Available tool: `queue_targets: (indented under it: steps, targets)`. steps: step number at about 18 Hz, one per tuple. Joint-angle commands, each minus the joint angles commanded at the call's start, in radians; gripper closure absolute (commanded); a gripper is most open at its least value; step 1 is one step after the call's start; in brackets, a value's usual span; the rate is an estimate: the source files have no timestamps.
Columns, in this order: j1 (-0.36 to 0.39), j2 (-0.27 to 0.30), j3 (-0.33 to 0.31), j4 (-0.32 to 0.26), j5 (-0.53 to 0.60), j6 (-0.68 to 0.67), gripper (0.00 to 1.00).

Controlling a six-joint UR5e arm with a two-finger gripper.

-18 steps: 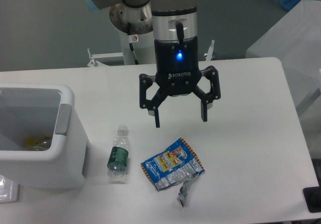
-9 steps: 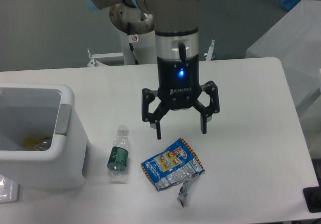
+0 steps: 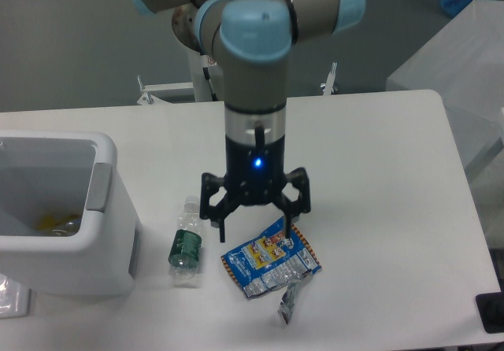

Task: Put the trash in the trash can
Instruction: 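Move the open gripper down toward the green-labelled water bottle, then lower the gripper around the water bottle's cap end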

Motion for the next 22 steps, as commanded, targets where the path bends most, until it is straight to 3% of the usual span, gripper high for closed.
queue_targets:
  steps: [2, 7, 12, 22]
  targets:
    - [-0.002, -0.002, -0.040, 0.002, -0.008, 0.038, 0.00]
    - [0.006, -0.008, -0.129, -0.002, -0.064, 0.284, 0.00]
    - [0.000, -0.093, -0.117, 0.002, -0.104, 0.328, 0.00]
    - [-0.046, -0.150, -0.112, 0.041, -0.129, 0.301, 0.00]
